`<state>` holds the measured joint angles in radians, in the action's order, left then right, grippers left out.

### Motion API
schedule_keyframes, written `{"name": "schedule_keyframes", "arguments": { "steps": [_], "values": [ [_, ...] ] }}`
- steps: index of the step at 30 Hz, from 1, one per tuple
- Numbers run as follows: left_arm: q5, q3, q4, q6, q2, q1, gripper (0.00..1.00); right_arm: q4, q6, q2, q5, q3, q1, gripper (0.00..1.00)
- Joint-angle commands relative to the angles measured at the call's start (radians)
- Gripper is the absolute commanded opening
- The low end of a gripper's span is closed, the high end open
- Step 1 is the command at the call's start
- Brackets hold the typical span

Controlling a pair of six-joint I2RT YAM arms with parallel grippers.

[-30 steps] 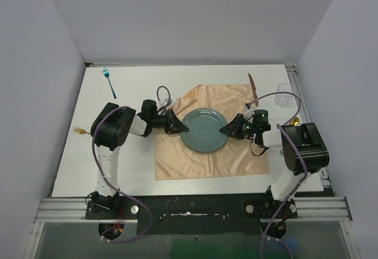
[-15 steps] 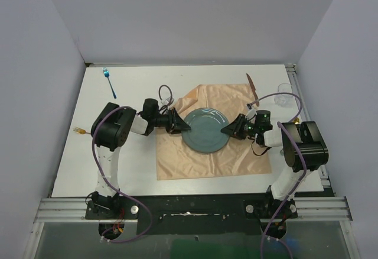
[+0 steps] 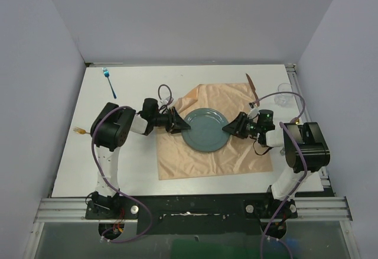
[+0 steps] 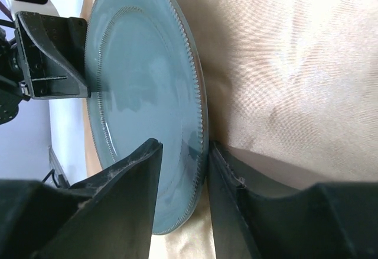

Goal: Set the dinner table for one person
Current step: Place the plate on the napkin.

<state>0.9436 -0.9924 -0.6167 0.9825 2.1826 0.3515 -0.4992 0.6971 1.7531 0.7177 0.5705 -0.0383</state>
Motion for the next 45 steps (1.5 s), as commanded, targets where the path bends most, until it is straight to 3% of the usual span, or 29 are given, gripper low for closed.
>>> {"name": "schedule_keyframes", "arguments": {
  "steps": [1, 13, 31, 45],
  "values": [
    [-0.106, 0.024, 0.082, -0.092, -0.028, -0.042, 0.34, 0.115, -0.094, -0.04, -0.166, -0.029, 0.035, 0.39],
    [-0.178, -0.02, 0.297, -0.232, -0.062, -0.054, 0.34, 0.153, -0.109, -0.095, -0.176, -0.035, 0.069, 0.4],
    [-0.234, -0.042, 0.465, -0.363, -0.123, -0.073, 0.38, 0.153, -0.11, -0.102, -0.147, -0.029, 0.094, 0.4],
    [-0.609, -0.091, 0.78, -0.503, -0.283, -0.051, 0.4, 0.132, -0.094, -0.085, -0.123, -0.015, 0.093, 0.4]
  ]
}}
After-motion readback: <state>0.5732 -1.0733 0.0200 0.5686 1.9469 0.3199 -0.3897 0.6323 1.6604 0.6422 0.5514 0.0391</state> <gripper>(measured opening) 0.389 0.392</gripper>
